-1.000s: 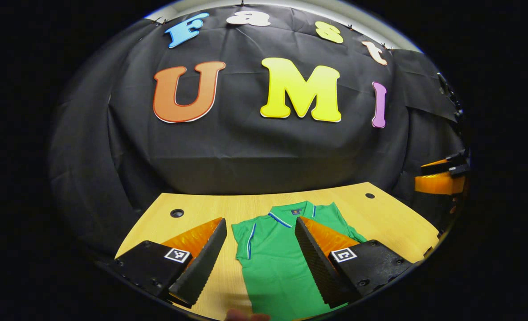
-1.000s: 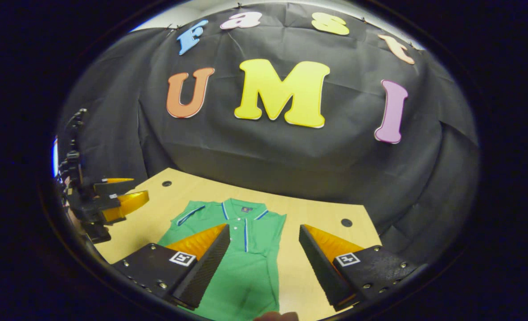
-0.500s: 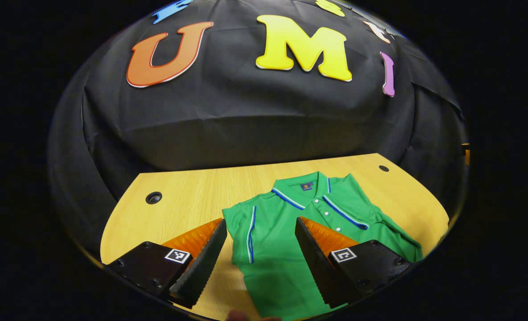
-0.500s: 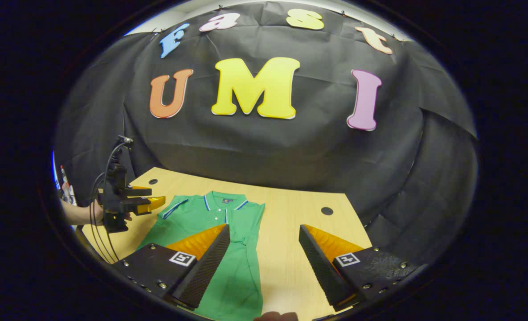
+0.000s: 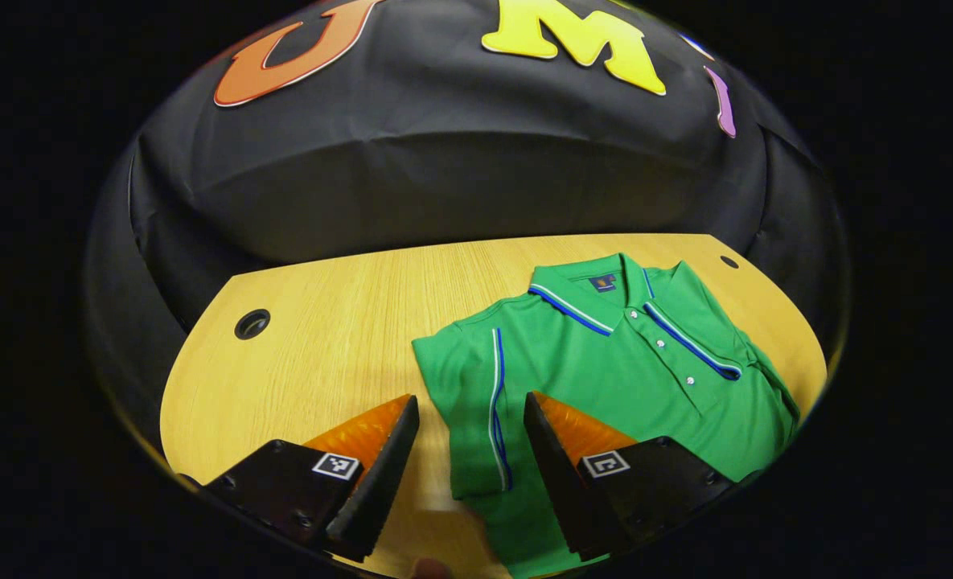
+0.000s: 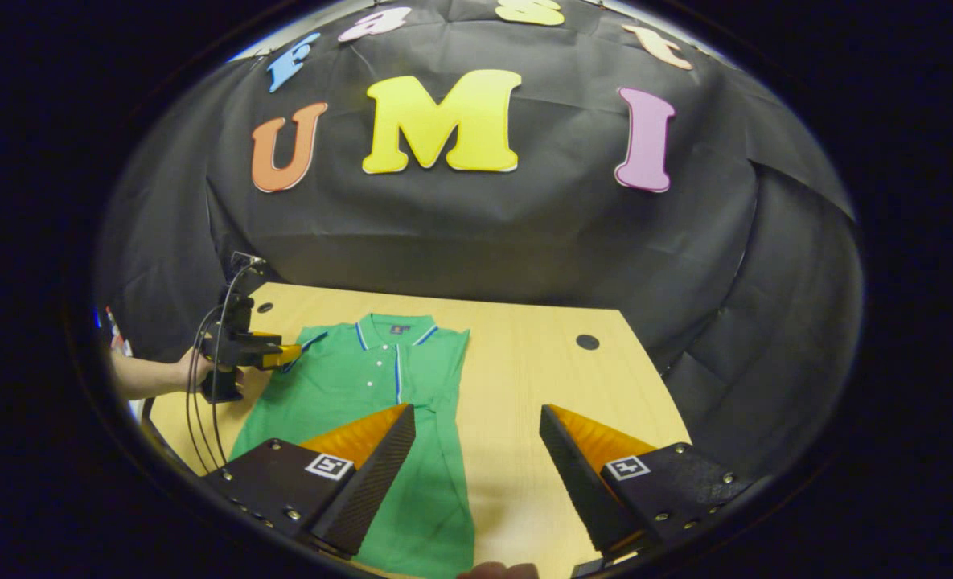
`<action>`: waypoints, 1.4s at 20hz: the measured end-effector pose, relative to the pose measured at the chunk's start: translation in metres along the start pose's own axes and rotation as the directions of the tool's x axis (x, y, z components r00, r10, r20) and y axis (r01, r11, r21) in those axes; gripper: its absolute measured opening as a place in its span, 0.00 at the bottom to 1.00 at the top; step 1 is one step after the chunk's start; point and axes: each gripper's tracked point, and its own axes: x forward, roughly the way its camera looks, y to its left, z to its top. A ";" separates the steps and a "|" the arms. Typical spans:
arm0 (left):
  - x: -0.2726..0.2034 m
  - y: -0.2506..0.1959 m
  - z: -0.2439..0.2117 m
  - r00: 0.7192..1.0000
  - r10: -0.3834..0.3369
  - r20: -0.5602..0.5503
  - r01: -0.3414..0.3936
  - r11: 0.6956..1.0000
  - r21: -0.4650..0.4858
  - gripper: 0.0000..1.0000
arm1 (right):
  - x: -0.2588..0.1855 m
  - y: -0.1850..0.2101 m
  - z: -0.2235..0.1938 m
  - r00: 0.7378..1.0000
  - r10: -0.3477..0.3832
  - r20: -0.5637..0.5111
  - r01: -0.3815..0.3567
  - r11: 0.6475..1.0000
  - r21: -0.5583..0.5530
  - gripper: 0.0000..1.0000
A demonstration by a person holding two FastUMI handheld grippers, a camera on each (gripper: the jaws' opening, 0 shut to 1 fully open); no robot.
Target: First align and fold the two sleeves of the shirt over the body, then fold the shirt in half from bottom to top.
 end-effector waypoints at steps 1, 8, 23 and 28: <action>0.003 0.000 -0.002 1.000 0.002 -0.009 -0.002 1.000 0.011 0.82 | 0.002 0.001 -0.003 1.000 0.001 -0.008 -0.001 1.000 0.010 0.98; 0.016 -0.001 -0.009 0.999 0.006 -0.047 -0.004 0.999 0.049 0.49 | 0.012 -0.008 -0.016 0.999 -0.006 -0.040 0.009 0.997 0.080 0.98; -0.014 -0.009 0.023 0.997 -0.065 0.031 0.065 0.998 -0.022 0.06 | 0.013 0.003 -0.026 0.998 0.017 -0.054 -0.011 0.993 0.122 0.98; -0.031 -0.030 0.061 0.991 -0.091 0.100 0.090 0.996 0.016 0.06 | 0.011 0.002 -0.024 0.999 0.023 -0.046 -0.016 0.988 0.152 0.98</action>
